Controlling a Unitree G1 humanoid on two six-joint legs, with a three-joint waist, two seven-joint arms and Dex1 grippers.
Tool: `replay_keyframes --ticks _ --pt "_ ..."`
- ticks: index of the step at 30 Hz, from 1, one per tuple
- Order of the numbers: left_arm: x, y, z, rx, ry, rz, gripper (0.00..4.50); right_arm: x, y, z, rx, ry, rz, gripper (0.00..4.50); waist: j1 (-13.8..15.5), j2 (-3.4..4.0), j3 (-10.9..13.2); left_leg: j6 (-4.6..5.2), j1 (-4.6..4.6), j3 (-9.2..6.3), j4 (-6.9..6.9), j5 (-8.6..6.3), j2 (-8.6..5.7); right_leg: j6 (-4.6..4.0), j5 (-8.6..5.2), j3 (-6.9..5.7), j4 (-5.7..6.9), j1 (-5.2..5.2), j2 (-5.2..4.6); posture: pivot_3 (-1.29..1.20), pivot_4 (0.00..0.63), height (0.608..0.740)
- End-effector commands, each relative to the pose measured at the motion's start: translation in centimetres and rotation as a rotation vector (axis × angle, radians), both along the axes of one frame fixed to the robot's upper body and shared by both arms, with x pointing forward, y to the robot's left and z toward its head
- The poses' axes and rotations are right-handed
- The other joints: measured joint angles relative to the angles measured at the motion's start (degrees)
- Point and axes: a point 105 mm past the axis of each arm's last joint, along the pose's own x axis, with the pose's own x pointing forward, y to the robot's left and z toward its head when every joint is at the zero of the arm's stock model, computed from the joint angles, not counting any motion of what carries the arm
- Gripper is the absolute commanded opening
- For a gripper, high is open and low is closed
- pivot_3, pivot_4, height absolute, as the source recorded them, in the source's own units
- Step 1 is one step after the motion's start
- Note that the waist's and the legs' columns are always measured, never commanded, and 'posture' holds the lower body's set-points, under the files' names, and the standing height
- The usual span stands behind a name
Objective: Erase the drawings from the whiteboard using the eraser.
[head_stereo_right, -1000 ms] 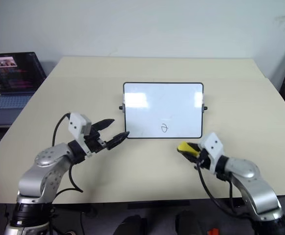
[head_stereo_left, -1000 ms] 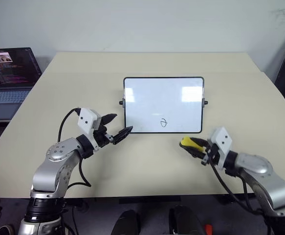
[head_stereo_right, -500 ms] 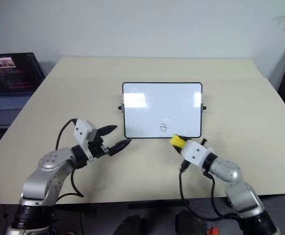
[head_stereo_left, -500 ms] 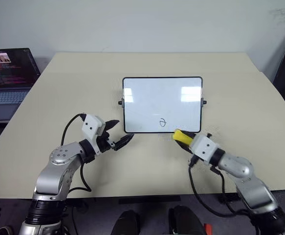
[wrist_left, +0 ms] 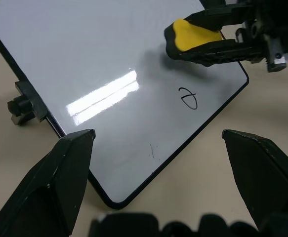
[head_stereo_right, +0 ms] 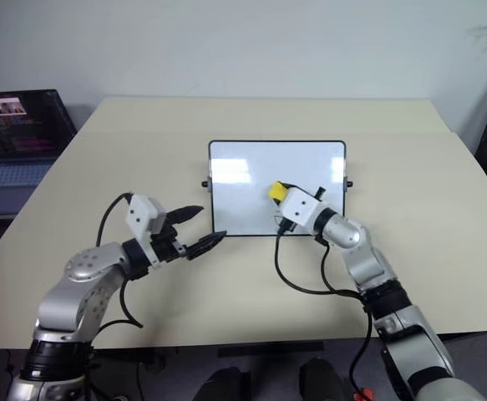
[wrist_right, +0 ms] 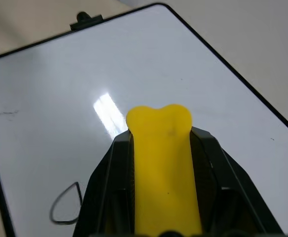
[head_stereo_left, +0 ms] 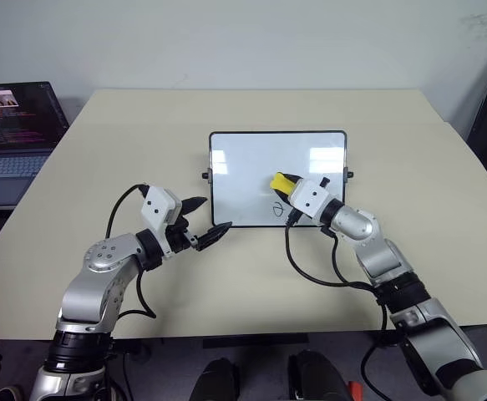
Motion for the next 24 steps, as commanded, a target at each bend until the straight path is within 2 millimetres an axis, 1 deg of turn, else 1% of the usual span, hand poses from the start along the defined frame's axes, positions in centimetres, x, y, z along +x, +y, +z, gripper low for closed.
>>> replay_keyframes --ticks 1,5,8,10,14,17,19,22,24 --pt "-0.1 0.1 1.0 0.012 -0.041 -0.005 4.5 0.2 0.8 -1.2 -0.008 0.013 0.022 1.17 0.0 0.0 0.0 0.0 0.01 0.01 0.0 0.0 0.01 0.0 0.0 0.02 0.0 0.0 0.0 0.0 0.15 0.74" --pt "0.0 0.2 1.1 0.012 -0.044 -0.004 4.5 0.3 1.0 -3.4 -0.041 0.075 0.021 1.17 -0.1 -0.01 0.0 0.03 0.09 0.12 0.02 -0.01 0.0 0.0 0.0 0.07 0.08 0.02 -0.01 0.0 0.15 0.74" --pt "0.0 0.2 1.3 0.012 -0.046 -0.004 4.5 -0.3 0.6 -6.0 -0.11 0.138 0.033 1.17 -0.1 -0.02 0.0 0.22 0.32 0.16 0.02 -0.12 0.0 -0.01 0.0 0.1 0.22 0.13 0.0 0.0 0.15 0.74" --pt "0.0 0.2 1.3 0.01 -0.047 -0.003 4.5 -0.8 0.1 -7.3 -0.141 0.168 0.04 1.17 -0.1 -0.03 -0.1 0.22 0.38 0.17 0.03 -0.12 0.01 -0.02 0.01 0.11 0.32 0.14 0.01 0.0 0.15 0.74" --pt "0.0 0.2 1.3 0.009 -0.047 -0.002 4.5 -1.4 -0.8 -8.9 -0.195 0.198 0.044 1.17 -0.1 -0.05 -0.1 0.23 0.42 0.17 0.07 -0.11 0.0 -0.03 0.02 0.1 0.35 0.22 0.01 0.0 0.15 0.74" --pt "0.0 0.2 1.3 0.007 -0.046 -0.002 4.5 -1.4 -1.1 -8.8 -0.202 0.187 0.039 1.17 -0.1 -0.05 -0.1 0.24 0.46 0.17 0.1 -0.1 -0.01 -0.04 0.03 0.09 0.38 0.25 0.01 0.0 0.15 0.74" --pt "0.0 0.1 1.3 0.006 -0.045 -0.002 4.5 -1.1 -1.1 -8.1 -0.19 0.158 0.03 1.17 -0.1 -0.05 -0.1 0.24 0.46 0.16 0.12 -0.09 0.0 -0.05 0.04 0.09 0.4 0.25 0.02 0.0 0.15 0.74" --pt "0.0 0.2 1.1 0.007 -0.042 -0.001 4.5 -0.1 -1.5 -5.8 -0.163 0.074 -0.007 1.17 -0.1 -0.05 -0.1 0.24 0.46 0.16 0.13 -0.08 -0.01 -0.05 0.05 0.09 0.4 0.25 0.02 0.0 0.15 0.74" --pt "-0.1 0.2 1.0 0.006 -0.04 0.0 4.5 0.5 -2.2 -4.6 -0.152 0.044 -0.041 1.17 -0.1 -0.05 -0.1 0.24 0.44 0.16 0.14 -0.08 -0.01 -0.05 0.05 0.09 0.4 0.24 0.02 0.0 0.15 0.74"
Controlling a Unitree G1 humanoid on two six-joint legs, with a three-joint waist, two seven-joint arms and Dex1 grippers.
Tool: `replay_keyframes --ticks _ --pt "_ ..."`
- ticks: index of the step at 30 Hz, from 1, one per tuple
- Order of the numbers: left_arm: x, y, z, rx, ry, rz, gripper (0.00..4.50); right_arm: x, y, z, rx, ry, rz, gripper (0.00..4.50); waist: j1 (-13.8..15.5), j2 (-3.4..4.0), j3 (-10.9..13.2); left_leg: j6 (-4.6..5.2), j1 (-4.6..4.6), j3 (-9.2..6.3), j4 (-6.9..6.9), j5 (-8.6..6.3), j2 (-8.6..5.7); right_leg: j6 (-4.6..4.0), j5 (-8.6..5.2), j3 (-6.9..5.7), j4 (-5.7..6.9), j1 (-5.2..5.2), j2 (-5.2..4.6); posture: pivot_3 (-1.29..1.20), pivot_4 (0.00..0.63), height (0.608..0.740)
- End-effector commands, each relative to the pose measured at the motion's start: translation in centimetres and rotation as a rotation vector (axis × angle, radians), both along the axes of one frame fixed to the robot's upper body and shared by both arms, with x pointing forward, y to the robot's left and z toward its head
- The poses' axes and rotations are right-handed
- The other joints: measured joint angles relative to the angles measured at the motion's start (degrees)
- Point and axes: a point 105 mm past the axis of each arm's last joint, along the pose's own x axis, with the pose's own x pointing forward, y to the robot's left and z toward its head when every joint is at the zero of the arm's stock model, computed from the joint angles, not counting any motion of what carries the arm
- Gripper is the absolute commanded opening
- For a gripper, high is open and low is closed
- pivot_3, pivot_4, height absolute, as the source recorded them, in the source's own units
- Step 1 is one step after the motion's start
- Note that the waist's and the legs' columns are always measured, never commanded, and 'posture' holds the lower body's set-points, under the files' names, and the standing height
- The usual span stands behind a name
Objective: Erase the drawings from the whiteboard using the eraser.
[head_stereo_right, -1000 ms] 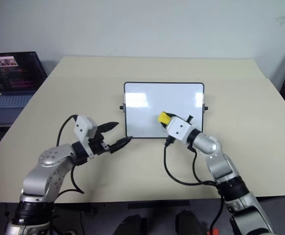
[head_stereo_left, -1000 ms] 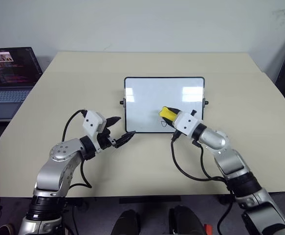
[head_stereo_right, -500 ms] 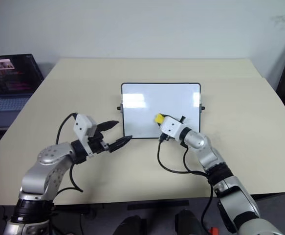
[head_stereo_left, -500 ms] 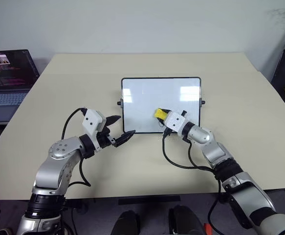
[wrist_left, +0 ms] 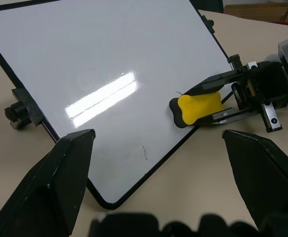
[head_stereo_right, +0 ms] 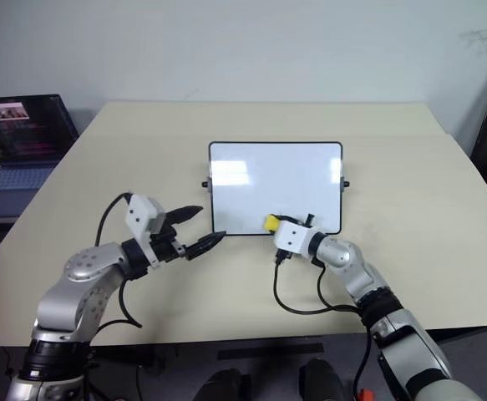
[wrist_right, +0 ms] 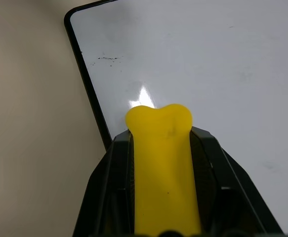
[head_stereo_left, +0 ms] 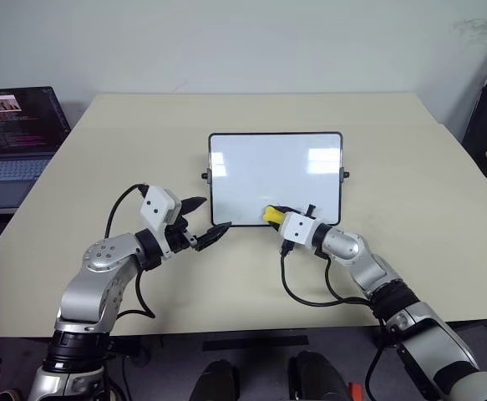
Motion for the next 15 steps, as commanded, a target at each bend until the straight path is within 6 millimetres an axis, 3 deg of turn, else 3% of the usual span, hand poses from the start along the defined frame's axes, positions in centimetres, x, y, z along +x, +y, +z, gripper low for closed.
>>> replay_keyframes --ticks 1,6,10,12,15 --pt "-0.2 0.1 1.0 0.002 -0.041 0.0 4.5 2.0 -3.3 1.5 -0.016 -0.043 -0.137 1.17 0.0 0.0 0.0 0.0 0.0 0.0 0.0 0.0 0.0 0.0 0.0 0.0 0.0 0.0 0.0 0.0 0.15 0.74" --pt "-0.4 -0.1 0.8 -0.004 -0.038 0.003 4.5 2.3 -7.1 0.6 -0.077 -0.013 -0.218 1.16 0.4 -0.01 0.0 0.02 -0.02 -0.04 0.02 0.02 -0.04 0.02 0.01 -0.02 -0.03 0.04 -0.02 0.0 0.15 0.74" --pt "-0.6 0.0 0.8 -0.005 -0.037 0.007 4.5 1.7 -8.7 -0.7 -0.127 0.021 -0.239 1.16 0.4 -0.02 0.0 0.03 0.1 -0.18 0.04 0.02 -0.04 0.03 0.02 -0.03 -0.14 0.34 -0.02 0.0 0.15 0.74" --pt "-0.6 0.0 0.8 -0.006 -0.036 0.009 4.5 1.5 -8.8 -1.0 -0.131 0.023 -0.239 1.16 0.4 -0.02 0.0 0.03 0.38 -0.3 0.03 0.02 -0.05 0.03 0.01 -0.05 -0.26 0.71 -0.02 0.0 0.15 0.74" --pt "-0.6 0.0 0.8 -0.007 -0.036 0.008 4.5 1.4 -7.4 -0.4 -0.112 0.004 -0.207 1.16 0.3 -0.02 0.0 0.04 0.68 -0.31 0.01 0.02 -0.05 0.04 0.0 -0.05 -0.34 1.0 -0.02 0.0 0.15 0.74"
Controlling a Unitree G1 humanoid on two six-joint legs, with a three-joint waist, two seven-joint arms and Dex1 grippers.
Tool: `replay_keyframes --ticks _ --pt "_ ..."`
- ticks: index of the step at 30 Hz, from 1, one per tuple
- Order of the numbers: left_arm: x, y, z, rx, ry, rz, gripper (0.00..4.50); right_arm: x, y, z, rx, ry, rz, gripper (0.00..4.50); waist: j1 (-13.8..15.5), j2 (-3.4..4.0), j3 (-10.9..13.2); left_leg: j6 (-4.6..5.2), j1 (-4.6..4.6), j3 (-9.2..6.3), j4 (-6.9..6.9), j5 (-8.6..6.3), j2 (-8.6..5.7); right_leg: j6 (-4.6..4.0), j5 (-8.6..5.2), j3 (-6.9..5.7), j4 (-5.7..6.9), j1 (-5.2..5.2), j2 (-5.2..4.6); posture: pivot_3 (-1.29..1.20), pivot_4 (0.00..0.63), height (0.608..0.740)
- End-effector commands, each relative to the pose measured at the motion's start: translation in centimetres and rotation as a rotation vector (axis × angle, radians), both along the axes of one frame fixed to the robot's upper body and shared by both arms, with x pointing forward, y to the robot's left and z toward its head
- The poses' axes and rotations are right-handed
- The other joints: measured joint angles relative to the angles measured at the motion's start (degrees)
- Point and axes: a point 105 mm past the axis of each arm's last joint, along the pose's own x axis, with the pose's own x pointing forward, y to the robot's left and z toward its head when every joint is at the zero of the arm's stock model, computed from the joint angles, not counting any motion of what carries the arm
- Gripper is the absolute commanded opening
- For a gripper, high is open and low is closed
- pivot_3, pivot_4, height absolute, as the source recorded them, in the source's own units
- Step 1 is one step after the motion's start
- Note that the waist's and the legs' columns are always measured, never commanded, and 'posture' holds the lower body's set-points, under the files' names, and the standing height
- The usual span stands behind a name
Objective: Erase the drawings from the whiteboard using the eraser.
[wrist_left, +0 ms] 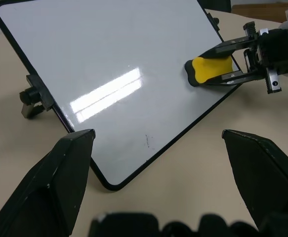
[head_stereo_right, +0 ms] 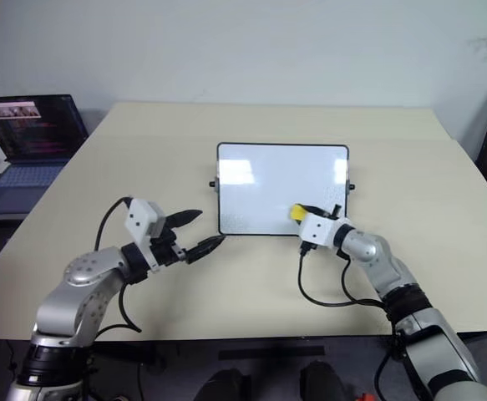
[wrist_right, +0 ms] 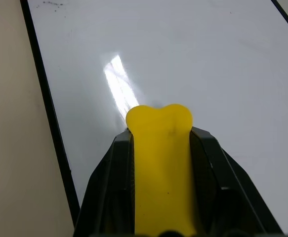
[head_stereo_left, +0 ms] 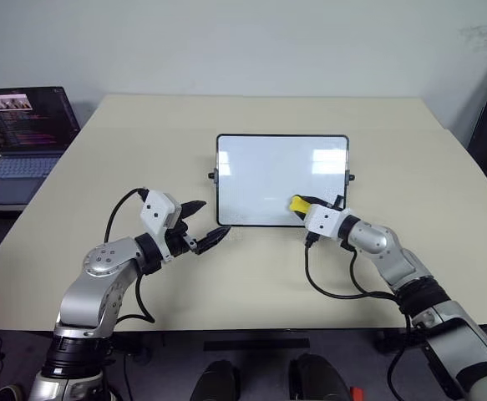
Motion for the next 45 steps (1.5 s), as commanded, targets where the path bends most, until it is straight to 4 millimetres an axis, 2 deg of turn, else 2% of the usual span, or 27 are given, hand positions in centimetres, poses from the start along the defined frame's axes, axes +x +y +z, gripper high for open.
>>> replay_keyframes --ticks 1,8,13,17,20,23,28,34,38,40,43,45 --pt "-0.2 -0.2 1.3 -0.005 -0.048 -0.01 4.5 0.6 -1.2 -1.1 -0.021 0.05 -0.077 1.16 -0.1 0.0 0.0 0.0 0.03 0.03 0.0 0.0 0.0 0.0 0.0 0.01 0.01 0.01 0.0 0.0 0.15 0.74" --pt "-0.2 -0.4 1.3 -0.01 -0.048 -0.019 4.5 0.1 5.9 0.1 0.001 0.021 0.086 1.16 -1.9 -0.02 0.0 0.0 0.2 0.28 -0.11 0.0 0.17 -0.02 0.0 0.09 0.1 -0.06 0.12 0.0 0.15 0.74" --pt "-0.2 -0.4 1.2 -0.012 -0.047 -0.019 4.5 -0.5 9.8 1.3 0.0 -0.01 0.188 1.16 -1.8 0.01 0.1 0.0 0.12 0.26 -0.17 -0.01 0.17 -0.04 0.0 0.1 0.2 -0.23 0.15 0.0 0.15 0.74" --pt "-0.3 -0.4 1.1 -0.013 -0.044 -0.018 4.5 -1.2 12.0 1.3 -0.023 -0.006 0.248 1.16 -1.5 0.02 0.1 0.0 -0.1 0.19 -0.19 -0.03 0.15 -0.03 -0.01 0.06 0.02 -0.34 0.12 0.0 0.15 0.74" --pt "-0.3 -0.5 1.1 -0.014 -0.043 -0.018 4.5 -1.4 12.7 0.6 -0.043 0.015 0.257 1.16 -1.3 0.01 0.1 -0.08 -0.92 0.19 -0.14 0.0 0.11 -0.04 0.0 0.07 0.11 -1.21 0.06 0.0 0.15 0.74" --pt "-0.3 -0.5 1.0 -0.014 -0.043 -0.017 4.5 -0.8 11.5 0.1 -0.062 0.029 0.206 1.16 -1.1 0.01 0.1 -0.28 -1.04 0.18 -0.2 0.09 0.11 -0.04 -0.01 0.07 0.02 -1.32 0.01 0.0 0.15 0.74" --pt "-0.2 -0.5 1.0 -0.015 -0.042 -0.019 4.5 0.1 6.9 0.2 -0.088 0.028 0.115 1.16 0.0 0.03 0.1 -0.07 -0.98 0.14 -0.18 -0.04 0.06 -0.04 -0.01 0.03 0.01 -1.19 -0.03 0.0 0.15 0.74" --pt "-0.2 -1.0 0.9 -0.023 -0.037 -0.038 4.5 -0.3 2.2 1.4 -0.102 -0.013 0.026 1.15 0.8 0.03 0.1 -0.05 -0.99 -0.05 -0.12 -0.04 -0.1 -0.02 0.0 -0.03 0.02 -1.07 -0.1 0.0 0.15 0.74" --pt "-0.1 -1.3 0.9 -0.024 -0.036 -0.054 4.5 -0.7 -0.1 1.3 -0.137 -0.026 -0.017 1.15 0.7 0.03 0.1 -0.05 -0.97 -0.02 -0.13 -0.03 -0.06 -0.02 0.0 -0.02 0.05 -1.07 -0.08 0.0 0.15 0.74" --pt "0.0 -1.5 1.0 -0.024 -0.037 -0.065 4.5 -1.0 -1.0 1.0 -0.17 -0.036 -0.025 1.15 0.8 0.03 0.1 -0.05 -0.96 0.01 -0.13 -0.03 -0.06 -0.02 0.0 -0.03 0.06 -1.07 -0.07 0.0 0.15 0.74" --pt "0.0 -1.8 1.1 -0.024 -0.039 -0.079 4.5 -1.4 -1.4 1.4 -0.161 -0.042 -0.024 1.15 0.8 0.02 0.1 -0.04 -0.96 0.07 -0.12 -0.03 -0.07 -0.01 -0.01 -0.04 0.05 -1.06 -0.08 0.0 0.15 0.74" --pt "0.2 -2.2 1.3 -0.017 -0.047 -0.093 4.5 -1.9 -1.1 2.8 -0.094 -0.072 -0.026 1.15 0.8 0.01 0.1 -0.04 -0.96 0.07 -0.12 -0.03 -0.06 -0.01 -0.01 -0.04 0.05 -1.06 -0.07 0.0 0.15 0.74"
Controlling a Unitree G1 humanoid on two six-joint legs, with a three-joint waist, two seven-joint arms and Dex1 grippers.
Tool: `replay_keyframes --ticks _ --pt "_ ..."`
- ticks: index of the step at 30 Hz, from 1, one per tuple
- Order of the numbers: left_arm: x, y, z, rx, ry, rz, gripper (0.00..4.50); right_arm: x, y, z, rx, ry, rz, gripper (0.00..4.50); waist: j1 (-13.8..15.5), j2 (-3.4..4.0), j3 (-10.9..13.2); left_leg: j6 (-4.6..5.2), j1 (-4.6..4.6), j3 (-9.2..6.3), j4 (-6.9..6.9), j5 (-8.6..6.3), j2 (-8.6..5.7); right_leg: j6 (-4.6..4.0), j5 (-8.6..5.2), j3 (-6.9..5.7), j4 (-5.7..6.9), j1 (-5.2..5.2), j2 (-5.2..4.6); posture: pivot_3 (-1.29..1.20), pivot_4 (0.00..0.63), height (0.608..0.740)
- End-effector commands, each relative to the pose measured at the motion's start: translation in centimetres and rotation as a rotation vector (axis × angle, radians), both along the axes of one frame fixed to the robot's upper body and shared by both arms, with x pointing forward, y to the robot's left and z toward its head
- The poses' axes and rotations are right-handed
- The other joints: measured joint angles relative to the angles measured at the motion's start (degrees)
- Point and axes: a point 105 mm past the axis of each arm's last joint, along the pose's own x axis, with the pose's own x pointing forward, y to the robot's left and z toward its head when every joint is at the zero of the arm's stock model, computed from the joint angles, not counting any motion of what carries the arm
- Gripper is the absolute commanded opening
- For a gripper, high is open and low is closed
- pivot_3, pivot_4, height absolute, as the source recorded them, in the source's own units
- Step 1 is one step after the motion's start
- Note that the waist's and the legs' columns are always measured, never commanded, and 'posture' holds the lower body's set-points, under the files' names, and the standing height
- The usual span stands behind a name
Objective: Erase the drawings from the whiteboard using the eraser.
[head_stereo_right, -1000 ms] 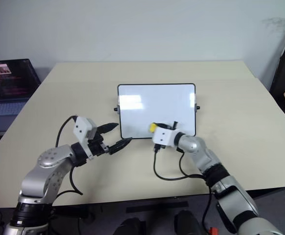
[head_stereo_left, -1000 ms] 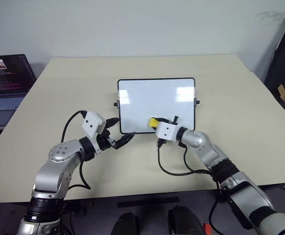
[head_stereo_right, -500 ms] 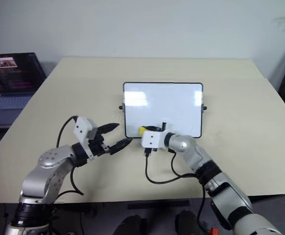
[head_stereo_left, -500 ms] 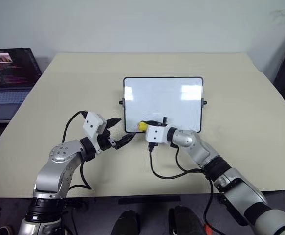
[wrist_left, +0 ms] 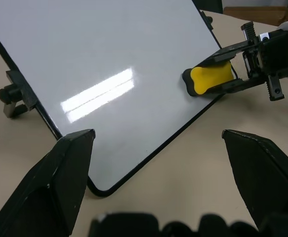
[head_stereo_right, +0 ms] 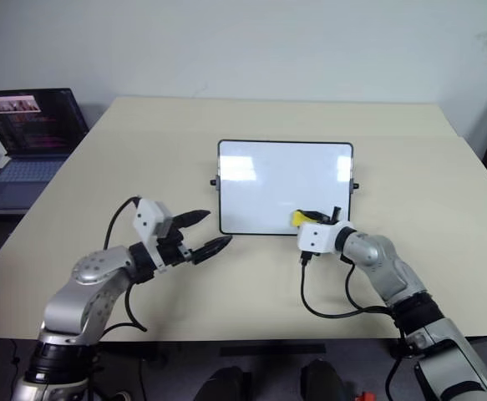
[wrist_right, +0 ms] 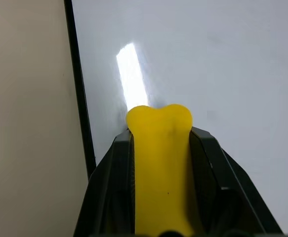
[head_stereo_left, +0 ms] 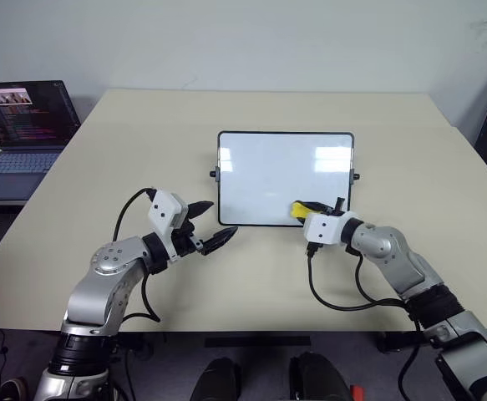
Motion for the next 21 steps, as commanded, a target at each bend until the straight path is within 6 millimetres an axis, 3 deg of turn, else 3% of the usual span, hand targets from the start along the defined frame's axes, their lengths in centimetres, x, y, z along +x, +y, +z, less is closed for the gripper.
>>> replay_keyframes --ticks 1,5,9,16,18,21 --pt "0.1 -1.0 1.2 0.0 -0.049 -0.04 4.5 -0.3 -0.8 2.6 0.093 -0.056 -0.042 1.15 0.0 -0.01 0.0 0.0 -0.01 -0.01 0.0 0.0 0.0 0.0 0.0 0.01 0.0 -0.02 0.0 0.0 0.15 0.74" --pt "0.1 -1.8 1.9 0.015 -0.069 -0.084 4.5 -1.3 -1.0 5.0 0.327 -0.036 -0.097 1.15 0.0 0.0 0.0 -0.01 -0.07 -0.01 -0.01 0.0 0.05 0.0 0.0 0.03 -0.03 -0.07 0.02 0.0 0.15 0.74" --pt "0.0 -3.2 3.1 0.025 -0.102 -0.156 4.5 -2.8 -3.2 6.0 0.494 -0.006 -0.22 1.15 0.2 0.01 0.0 -0.01 -0.12 -0.01 -0.02 0.0 0.09 0.02 -0.02 0.02 -0.09 -0.09 0.04 0.0 0.15 0.74" --pt "-1.9 -7.1 3.7 0.077 -0.114 -0.389 4.5 -4.3 -11.6 4.4 0.697 0.009 -0.649 1.15 0.5 0.01 0.0 0.0 -0.18 -0.01 -0.01 0.0 0.03 0.05 -0.04 0.03 -0.14 -0.09 0.03 0.0 0.15 0.74" --pt "-2.3 -8.3 4.1 0.083 -0.114 -0.459 4.5 -4.6 -12.9 3.4 0.743 0.056 -0.74 1.15 0.5 0.01 0.0 0.0 -0.18 -0.03 -0.02 0.0 0.05 0.04 -0.04 0.04 -0.1 -0.09 0.05 0.0 0.15 0.74" --pt "-2.4 -9.6 4.4 0.083 -0.114 -0.528 4.5 -4.6 -13.0 2.2 0.845 0.162 -0.794 1.15 0.1 0.02 0.0 0.01 -0.09 0.13 -0.02 -0.01 0.06 0.04 -0.04 0.03 -0.04 -0.08 0.14 0.0 0.15 0.74"
